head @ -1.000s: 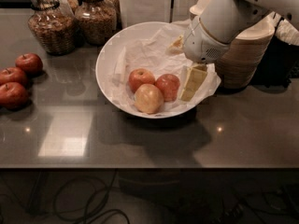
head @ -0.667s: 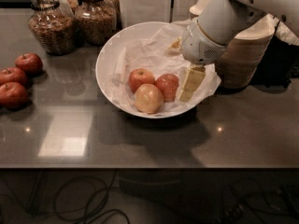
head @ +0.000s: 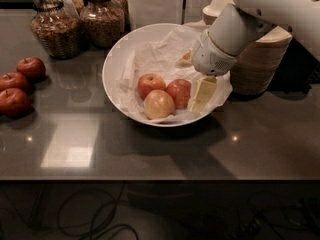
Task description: Pick apple from white bowl
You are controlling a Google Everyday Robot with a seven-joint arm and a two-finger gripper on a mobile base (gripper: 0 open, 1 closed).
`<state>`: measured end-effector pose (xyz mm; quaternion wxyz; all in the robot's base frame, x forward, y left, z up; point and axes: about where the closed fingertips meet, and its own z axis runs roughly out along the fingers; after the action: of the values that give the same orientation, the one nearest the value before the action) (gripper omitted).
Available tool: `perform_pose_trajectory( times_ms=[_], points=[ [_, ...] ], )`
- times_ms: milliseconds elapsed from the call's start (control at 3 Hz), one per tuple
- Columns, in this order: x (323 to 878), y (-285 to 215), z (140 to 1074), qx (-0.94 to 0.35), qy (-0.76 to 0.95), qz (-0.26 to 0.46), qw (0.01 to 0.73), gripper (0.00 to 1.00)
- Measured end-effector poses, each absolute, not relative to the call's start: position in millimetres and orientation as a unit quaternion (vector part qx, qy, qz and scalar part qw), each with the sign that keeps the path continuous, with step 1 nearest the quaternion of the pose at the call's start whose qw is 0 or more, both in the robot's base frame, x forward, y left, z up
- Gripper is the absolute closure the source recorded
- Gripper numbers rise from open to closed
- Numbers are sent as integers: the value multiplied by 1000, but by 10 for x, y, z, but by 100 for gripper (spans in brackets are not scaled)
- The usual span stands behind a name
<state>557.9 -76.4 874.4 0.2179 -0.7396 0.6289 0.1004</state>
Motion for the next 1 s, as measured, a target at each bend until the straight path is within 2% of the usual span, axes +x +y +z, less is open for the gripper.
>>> perform_pose_trajectory(
  times_ms=[333,667,1000],
  points=[
    [5650,-752,8702,-740,628,114,213,1],
    [5650,-752,8702,-740,628,114,213,14],
    [5650,-752,8702,-740,628,114,213,21]
  ],
)
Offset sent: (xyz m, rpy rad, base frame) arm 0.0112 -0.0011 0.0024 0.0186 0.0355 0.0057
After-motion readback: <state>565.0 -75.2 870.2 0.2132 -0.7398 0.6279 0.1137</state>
